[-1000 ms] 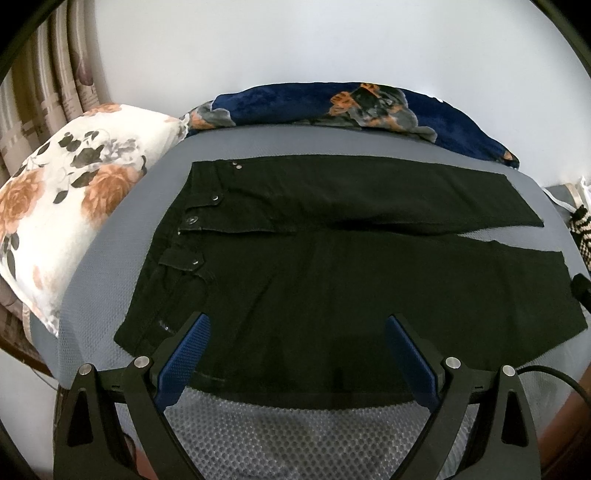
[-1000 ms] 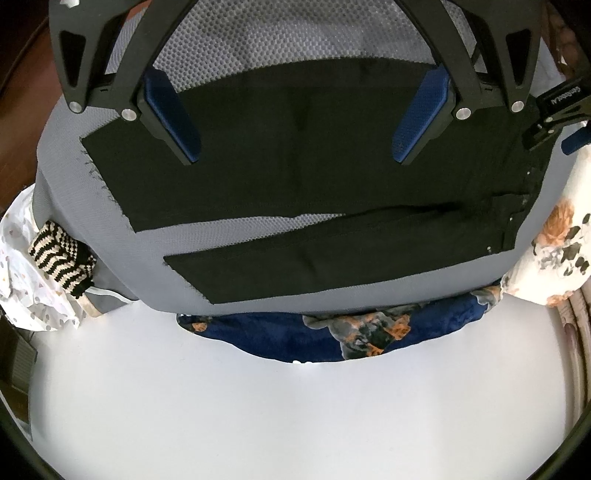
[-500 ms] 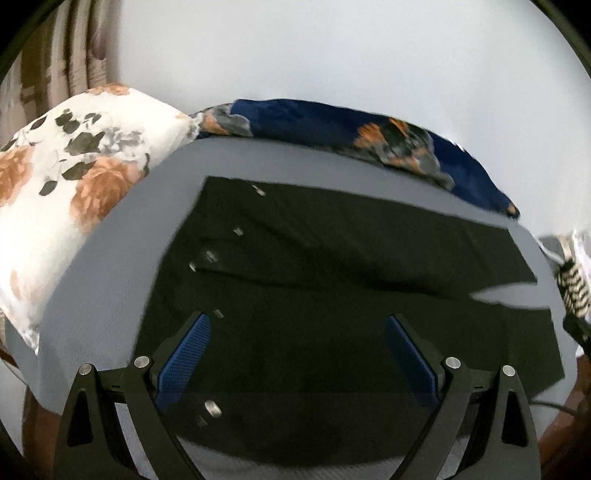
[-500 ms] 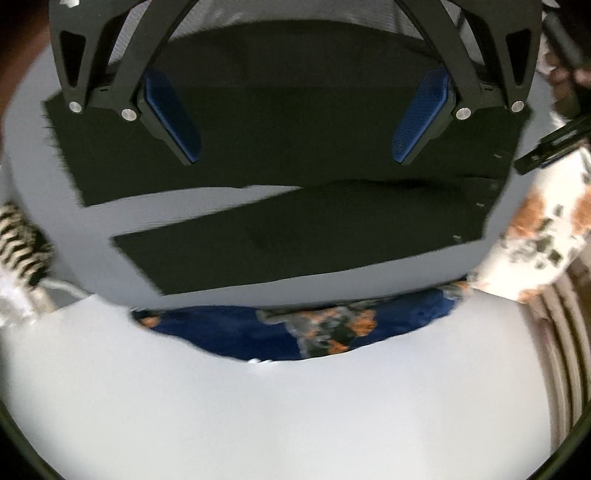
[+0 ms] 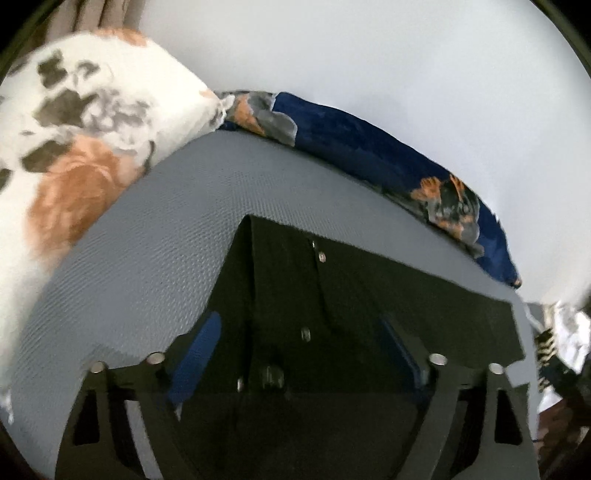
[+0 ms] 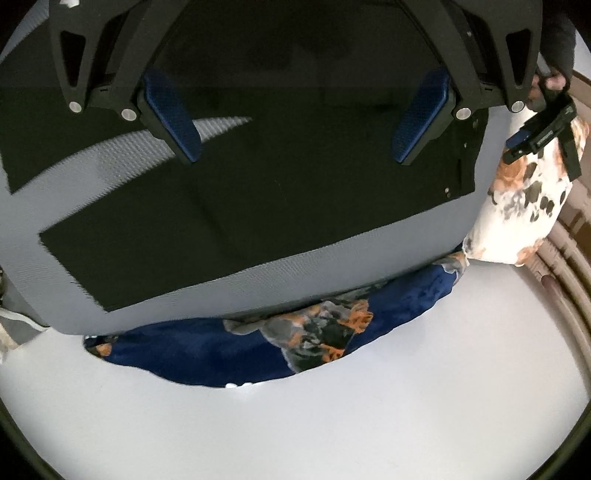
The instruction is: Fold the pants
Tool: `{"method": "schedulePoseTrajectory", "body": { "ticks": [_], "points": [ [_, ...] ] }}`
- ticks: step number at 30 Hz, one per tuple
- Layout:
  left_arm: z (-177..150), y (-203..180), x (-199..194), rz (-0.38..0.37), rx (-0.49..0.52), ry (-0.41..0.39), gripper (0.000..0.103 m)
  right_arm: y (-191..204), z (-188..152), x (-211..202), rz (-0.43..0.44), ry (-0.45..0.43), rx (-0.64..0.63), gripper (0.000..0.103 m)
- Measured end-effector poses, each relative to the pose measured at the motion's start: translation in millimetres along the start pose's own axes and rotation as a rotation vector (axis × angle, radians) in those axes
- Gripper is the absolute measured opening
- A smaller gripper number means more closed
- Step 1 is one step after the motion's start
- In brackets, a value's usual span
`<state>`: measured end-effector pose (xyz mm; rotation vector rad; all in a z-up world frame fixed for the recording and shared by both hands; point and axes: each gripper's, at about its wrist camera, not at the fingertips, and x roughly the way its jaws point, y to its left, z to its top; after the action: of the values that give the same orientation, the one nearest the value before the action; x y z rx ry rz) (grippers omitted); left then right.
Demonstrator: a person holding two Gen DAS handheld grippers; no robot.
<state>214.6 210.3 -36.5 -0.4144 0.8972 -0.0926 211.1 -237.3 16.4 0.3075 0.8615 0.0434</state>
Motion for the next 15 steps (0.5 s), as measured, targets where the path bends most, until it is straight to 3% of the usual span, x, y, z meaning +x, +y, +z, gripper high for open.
{"method": "schedulePoseTrajectory", "body": {
  "ticks": [3, 11, 13, 15],
  "points": [
    [20, 18, 30, -0.072, -0.036, 0.055, 0.069, 9, 7, 22, 0.008, 0.037, -0.012, 0.103],
    [54, 55, 94, -0.213, -0.15, 0.195, 0.065, 24, 18, 65, 0.002, 0.104, -0.031, 0.103],
    [58, 58, 104, -0.258, -0.164, 0.231, 0.054, 26, 22, 74, -0.006, 0.113, -0.035, 0.103],
    [61, 58, 113, -0.299, -0.177, 0.27, 0.032, 27, 26, 83, -0.006, 0.125, -0.036, 0.103]
  ]
}}
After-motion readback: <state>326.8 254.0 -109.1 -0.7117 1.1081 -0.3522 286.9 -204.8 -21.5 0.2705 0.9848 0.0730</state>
